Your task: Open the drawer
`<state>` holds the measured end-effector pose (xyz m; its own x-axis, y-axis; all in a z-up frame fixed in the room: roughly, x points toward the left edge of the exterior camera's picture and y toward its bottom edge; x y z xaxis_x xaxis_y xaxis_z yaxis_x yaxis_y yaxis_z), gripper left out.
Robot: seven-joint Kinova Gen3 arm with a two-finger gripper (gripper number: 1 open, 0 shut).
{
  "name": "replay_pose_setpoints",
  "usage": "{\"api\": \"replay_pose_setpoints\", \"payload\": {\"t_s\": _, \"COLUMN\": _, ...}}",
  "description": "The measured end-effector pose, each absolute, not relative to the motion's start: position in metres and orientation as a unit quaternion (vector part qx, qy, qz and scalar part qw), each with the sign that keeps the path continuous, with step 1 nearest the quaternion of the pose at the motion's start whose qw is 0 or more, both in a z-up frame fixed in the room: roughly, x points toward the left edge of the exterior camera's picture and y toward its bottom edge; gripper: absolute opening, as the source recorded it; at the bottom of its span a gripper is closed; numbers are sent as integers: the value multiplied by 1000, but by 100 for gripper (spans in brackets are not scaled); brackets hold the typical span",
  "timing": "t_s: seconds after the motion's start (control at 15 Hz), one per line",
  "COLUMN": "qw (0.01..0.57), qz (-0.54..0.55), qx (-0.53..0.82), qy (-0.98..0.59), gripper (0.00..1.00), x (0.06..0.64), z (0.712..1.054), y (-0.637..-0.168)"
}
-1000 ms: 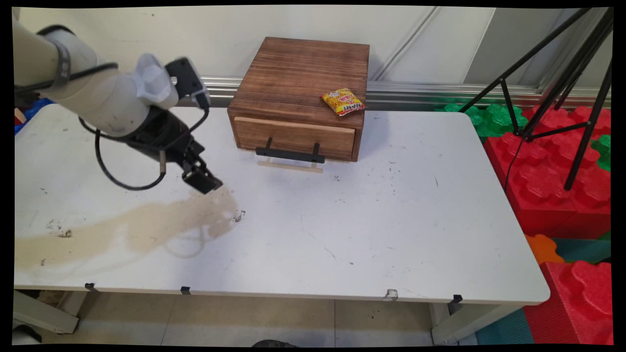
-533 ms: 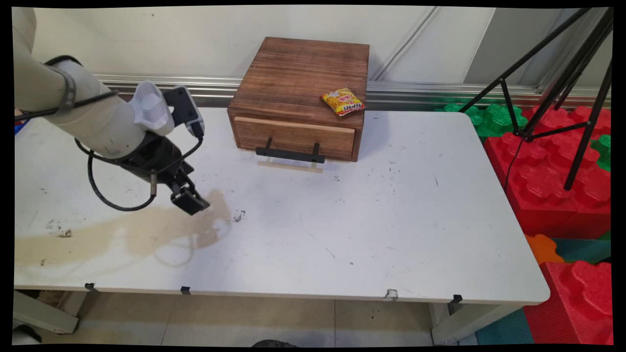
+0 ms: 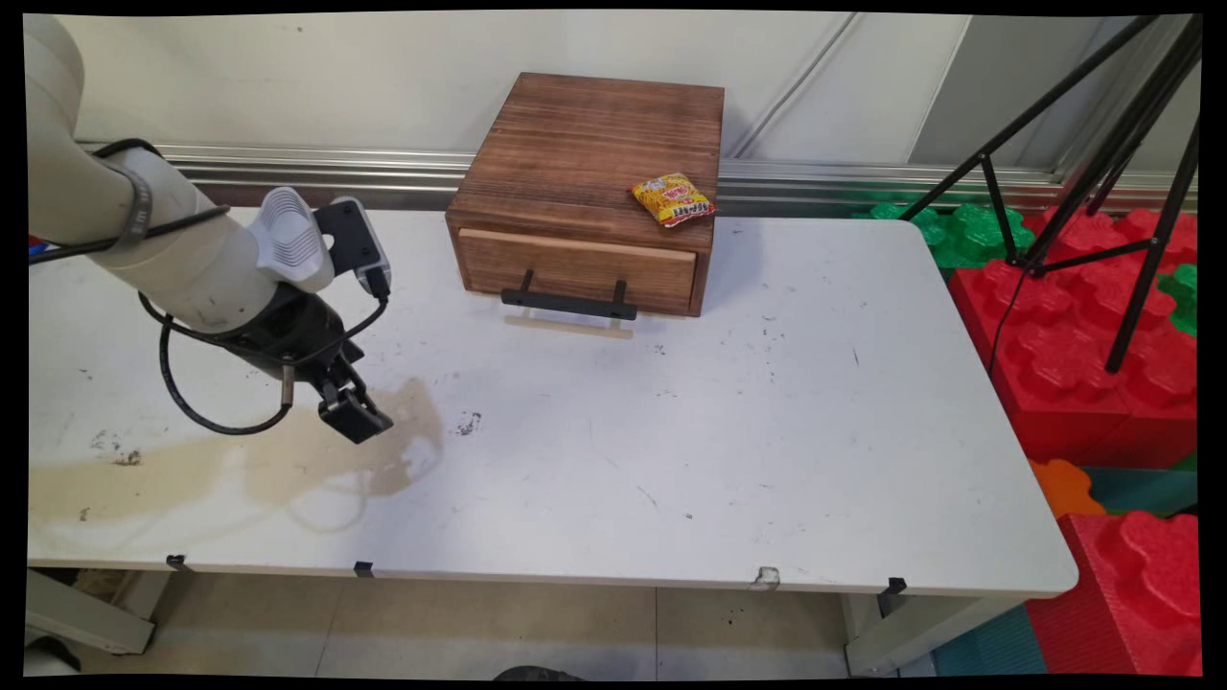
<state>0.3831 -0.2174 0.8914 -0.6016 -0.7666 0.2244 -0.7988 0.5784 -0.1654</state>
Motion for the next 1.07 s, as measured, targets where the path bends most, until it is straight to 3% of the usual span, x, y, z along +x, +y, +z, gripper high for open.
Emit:
{"api": "replay_pose_setpoints", "payload": {"t_s": 0.67, "qw": 58, "qz": 131, "qx": 433, "qy": -890, "gripper": 100, "x": 385, "z": 894, "y": -214}}
{"api": "replay_pose_setpoints", "payload": {"t_s": 1.07, "qw": 57, "qz": 142, "qx": 427, "qy": -891, "gripper": 100, "x": 378, "z": 914, "y": -223}}
